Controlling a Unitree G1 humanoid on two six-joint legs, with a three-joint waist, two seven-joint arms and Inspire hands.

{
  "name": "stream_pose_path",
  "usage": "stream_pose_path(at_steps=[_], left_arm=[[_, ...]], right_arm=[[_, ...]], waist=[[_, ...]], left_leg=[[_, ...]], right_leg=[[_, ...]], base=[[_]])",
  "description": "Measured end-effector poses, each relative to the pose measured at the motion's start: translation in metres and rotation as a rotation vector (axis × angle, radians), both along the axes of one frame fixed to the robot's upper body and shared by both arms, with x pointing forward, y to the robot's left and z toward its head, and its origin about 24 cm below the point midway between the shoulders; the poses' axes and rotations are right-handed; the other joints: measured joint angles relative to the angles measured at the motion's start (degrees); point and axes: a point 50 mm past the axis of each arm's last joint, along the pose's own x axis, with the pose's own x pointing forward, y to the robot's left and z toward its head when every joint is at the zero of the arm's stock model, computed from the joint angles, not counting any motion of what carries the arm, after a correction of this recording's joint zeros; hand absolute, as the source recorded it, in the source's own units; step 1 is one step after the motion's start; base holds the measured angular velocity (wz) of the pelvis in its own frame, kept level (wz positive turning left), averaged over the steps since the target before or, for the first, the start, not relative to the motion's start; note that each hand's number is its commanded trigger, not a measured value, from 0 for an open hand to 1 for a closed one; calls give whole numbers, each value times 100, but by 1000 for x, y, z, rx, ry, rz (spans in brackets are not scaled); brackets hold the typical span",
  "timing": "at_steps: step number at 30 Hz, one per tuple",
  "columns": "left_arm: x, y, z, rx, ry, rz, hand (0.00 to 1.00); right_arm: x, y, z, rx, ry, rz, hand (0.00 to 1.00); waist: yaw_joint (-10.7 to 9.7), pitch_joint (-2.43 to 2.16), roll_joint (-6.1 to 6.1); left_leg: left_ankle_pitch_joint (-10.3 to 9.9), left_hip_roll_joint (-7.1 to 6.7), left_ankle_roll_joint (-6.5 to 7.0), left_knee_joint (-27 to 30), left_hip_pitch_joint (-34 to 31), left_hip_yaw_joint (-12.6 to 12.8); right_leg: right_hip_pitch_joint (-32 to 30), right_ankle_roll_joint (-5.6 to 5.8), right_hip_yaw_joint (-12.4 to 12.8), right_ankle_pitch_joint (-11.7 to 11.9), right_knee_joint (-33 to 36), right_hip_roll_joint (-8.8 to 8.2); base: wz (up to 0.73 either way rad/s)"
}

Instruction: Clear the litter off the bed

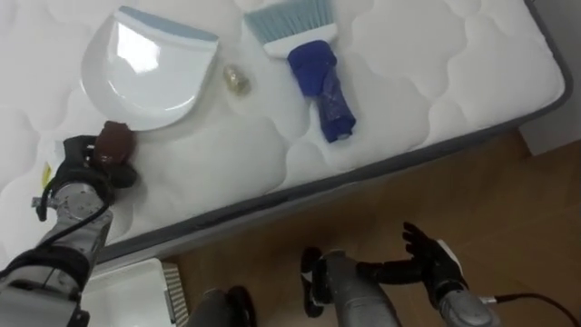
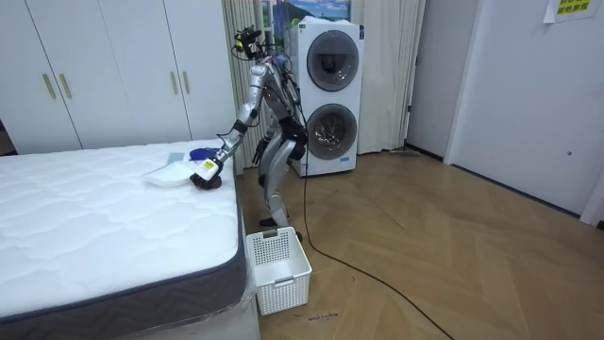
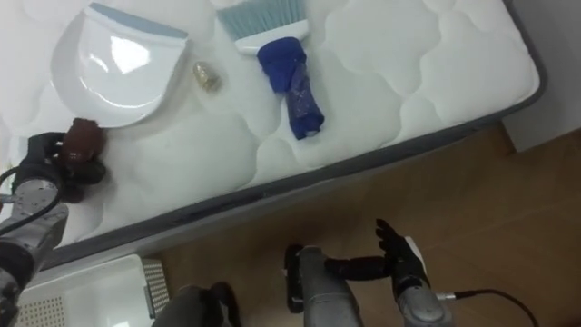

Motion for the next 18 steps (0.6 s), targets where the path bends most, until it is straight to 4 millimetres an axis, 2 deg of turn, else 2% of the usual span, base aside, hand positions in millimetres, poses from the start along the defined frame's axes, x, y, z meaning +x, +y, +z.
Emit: stream_pose_path(at_steps=[18], left_arm=[[-6, -7, -13, -37, 65, -11, 100]], right_arm=[[-2, -1, -1, 6, 25, -49, 0]], waist=[[0, 16, 27]], left_leg=[[-25, 9, 13, -65, 163, 58]], right_leg=[[125, 14, 36, -33, -25, 1]], base=[[-1]])
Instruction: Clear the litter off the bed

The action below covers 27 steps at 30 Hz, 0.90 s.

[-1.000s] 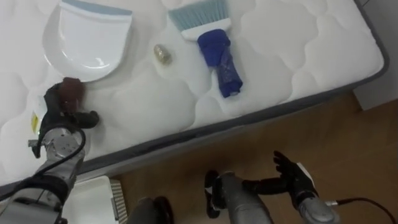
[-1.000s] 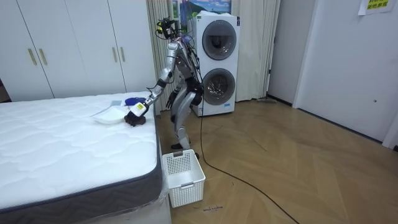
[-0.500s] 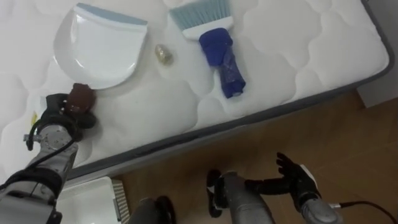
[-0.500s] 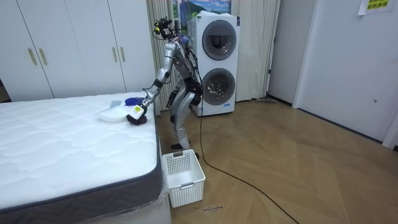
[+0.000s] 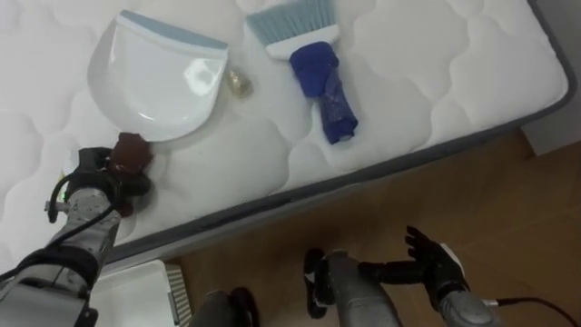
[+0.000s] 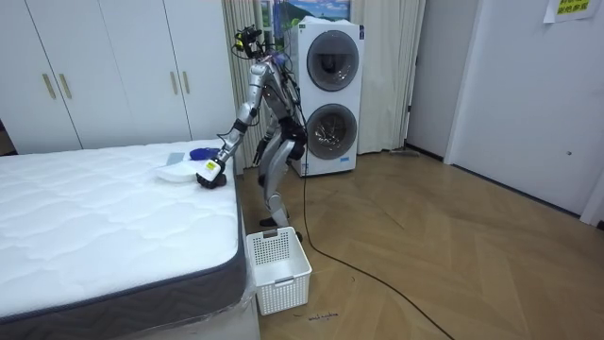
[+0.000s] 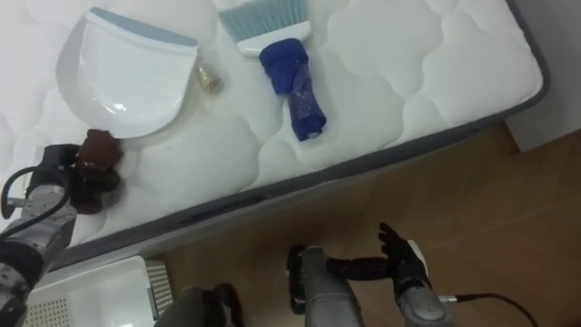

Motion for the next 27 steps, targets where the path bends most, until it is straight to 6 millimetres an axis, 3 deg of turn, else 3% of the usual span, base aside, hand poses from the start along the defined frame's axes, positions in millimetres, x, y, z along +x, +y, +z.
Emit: stream_pose_path(at_steps=[15, 18, 27], left_arm=[[-10, 2, -7, 78, 2, -26, 100], [-13, 1, -9, 137, 3, -68, 100], [-21, 1, -14, 268, 22, -128, 100]], right_arm=[[-7, -5, -4, -33, 12, -36, 0], [-10, -9, -6, -40, 24, -66, 0], [-12, -21, -5, -79, 23, -169, 0]], waist=[[307, -13, 26], [461, -15, 36], [793, -86, 213]], left_leg=[[22, 14, -85, -239, 238, -25], [41, 2, -84, -320, 324, -38], [90, -19, -60, -577, 466, 15]], right_leg=[[224, -21, -7, 12, -230, 84], [313, -12, -28, 19, -307, 84], [444, 40, -40, 50, -513, 77]], base=[[-1], [2], [1]])
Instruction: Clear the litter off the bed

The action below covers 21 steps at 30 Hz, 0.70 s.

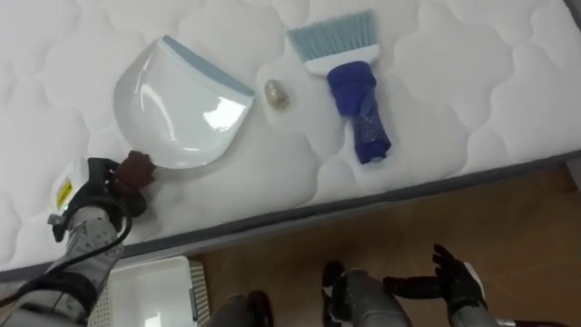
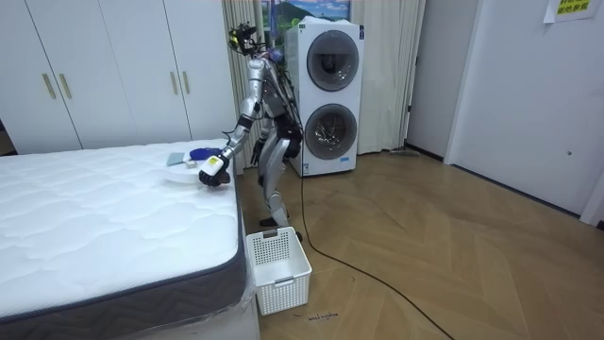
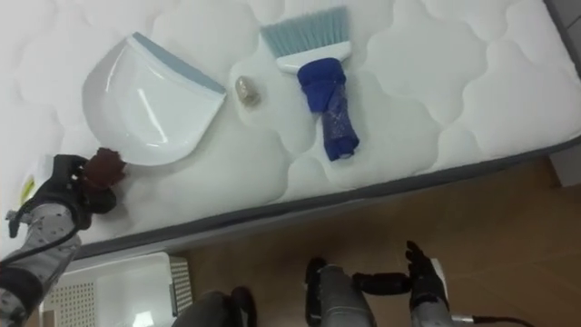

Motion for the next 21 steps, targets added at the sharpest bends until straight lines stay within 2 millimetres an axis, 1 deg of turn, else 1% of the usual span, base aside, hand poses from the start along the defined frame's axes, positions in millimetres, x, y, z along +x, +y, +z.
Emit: stream_pose_path(at_steps=[2, 4, 6, 9, 10, 11, 12, 14, 16, 18, 21], left_arm=[[-4, 0, -3, 21, 8, -9, 100], [-4, -1, -3, 30, 9, -20, 100], [-4, -2, -3, 43, 9, -35, 100], [-5, -2, -4, 56, 13, -51, 100], [-7, -2, -5, 57, 16, -50, 100], [-12, -1, -9, 67, 26, -47, 100], [-14, 0, -10, 79, 33, -50, 100], [-17, -1, -13, 109, 50, -75, 100], [-17, -2, -13, 130, 58, -95, 100], [-22, -2, -17, 134, 76, -99, 100], [-31, -3, -24, 145, 108, -113, 100]], right_arm=[[4, -4, 3, -10, -18, -33, 0], [9, -6, 6, -14, -37, -53, 0], [15, -5, 10, -20, -59, -60, 0], [25, -5, 17, -32, -105, -77, 0], [28, -5, 19, -33, -123, -88, 0], [30, -3, 21, -37, -138, -103, 0], [32, -2, 23, -42, -147, -108, 0], [39, 2, 30, -88, -193, -94, 0], [44, 4, 35, -127, -218, -73, 0], [47, 5, 38, -177, -228, -56, 0], [47, 3, 39, -230, -231, -96, 0]], waist=[[53, -10, 12], [48, -10, 10], [73, -11, 8], [34, -20, -9], [43, -24, -39], [63, -54, -93], [65, -69, -120], [52, -73, -169], [29, -94, -220], [25, -93, -239], [39, -86, -250]], left_leg=[[10, -50, 9, -68, 68, 35], [75, -98, 33, -159, 97, 73], [87, -88, 40, -164, 107, 129], [165, -103, 94, -251, 127, 265], [172, -108, 103, -260, 157, 292], [180, -111, 111, -271, 198, 339], [182, -116, 112, -287, 220, 352], [217, -134, 118, -391, 275, 326], [280, -159, 140, -489, 309, 326], [313, -159, 161, -582, 390, 341], [320, -186, 182, -655, 472, 409]], right_leg=[[7, 9, 32, 5, 29, -41], [5, 18, 26, 0, 28, -113], [5, 19, 28, 0, 28, -127], [7, 50, 33, -15, 13, -197], [22, 62, 60, -8, 15, -200], [29, 71, 122, -2, 14, -189], [35, 75, 142, 0, 8, -188], [104, 121, 153, 43, -116, -163], [141, 149, 158, 97, -205, -166], [221, 168, 154, 143, -281, -181], [258, 188, 174, 177, -310, -193]], base=[[-2], [11], [4], [10], [-8], [-14], [-12], [2], [7], [-1], [-9]])
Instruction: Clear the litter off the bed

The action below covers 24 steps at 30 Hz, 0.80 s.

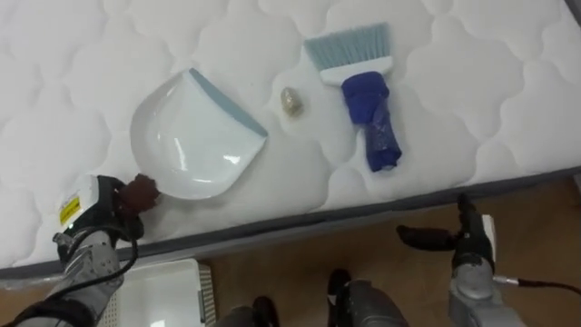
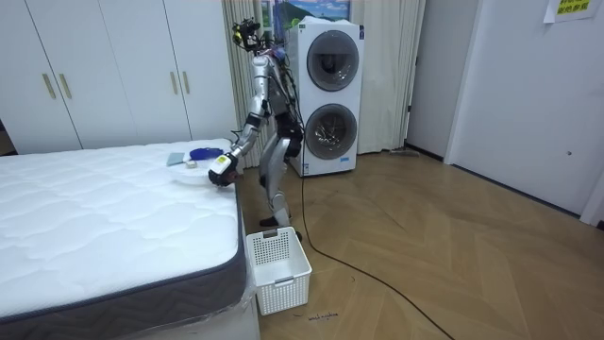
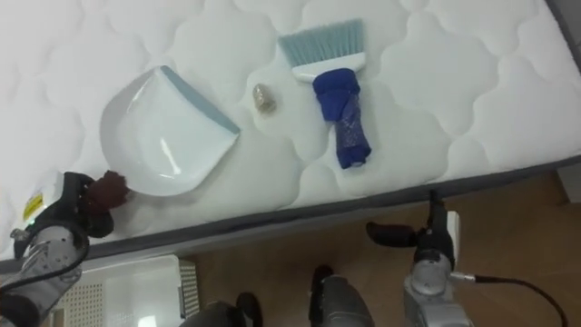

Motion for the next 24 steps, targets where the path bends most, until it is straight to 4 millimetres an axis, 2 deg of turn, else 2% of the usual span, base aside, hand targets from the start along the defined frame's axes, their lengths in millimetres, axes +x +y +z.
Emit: stream_pose_path(at_steps=[3, 5, 10, 14, 21, 24], left_arm=[[-3, 0, -2, 5, 13, -6, 100], [-8, 1, -6, 7, 27, 0, 100], [-12, -1, -11, 57, 87, -58, 100], [-13, -4, -12, 86, 104, -97, 100], [-8, -5, -9, 81, 104, -113, 100], [-3, -5, -7, 84, 112, -121, 100]], right_arm=[[6, -1, 9, -55, -55, -50, 0], [21, 1, 29, -134, -172, -44, 0], [52, 13, 75, -270, -427, -1, 0], [64, 21, 98, -353, -561, 0, 0], [70, 27, 115, -370, -663, -31, 0], [73, 33, 121, -358, -691, -15, 0]], waist=[[14, 11, -17], [12, 39, -64], [14, 30, -92], [8, 24, -135], [86, 31, -146], [108, 61, -194]], left_leg=[[7, -12, 33, -41, 3, 61], [11, -41, 39, -93, 32, 95], [19, -19, 37, -162, 56, 138], [25, -7, 30, -218, 89, 140], [33, 3, 43, -178, 45, 167], [33, 8, 45, -165, 49, 171]], right_leg=[[-39, 19, 51, 14, 4, -36], [-87, 31, 151, 16, 32, -44], [-70, 39, 158, 23, -49, -1], [-33, 40, 146, 42, -86, 5], [-41, 64, 116, 27, -75, -17], [-39, 66, 120, 26, -60, -27]], base=[[-5], [-12], [-1], [2], [0], [0]])
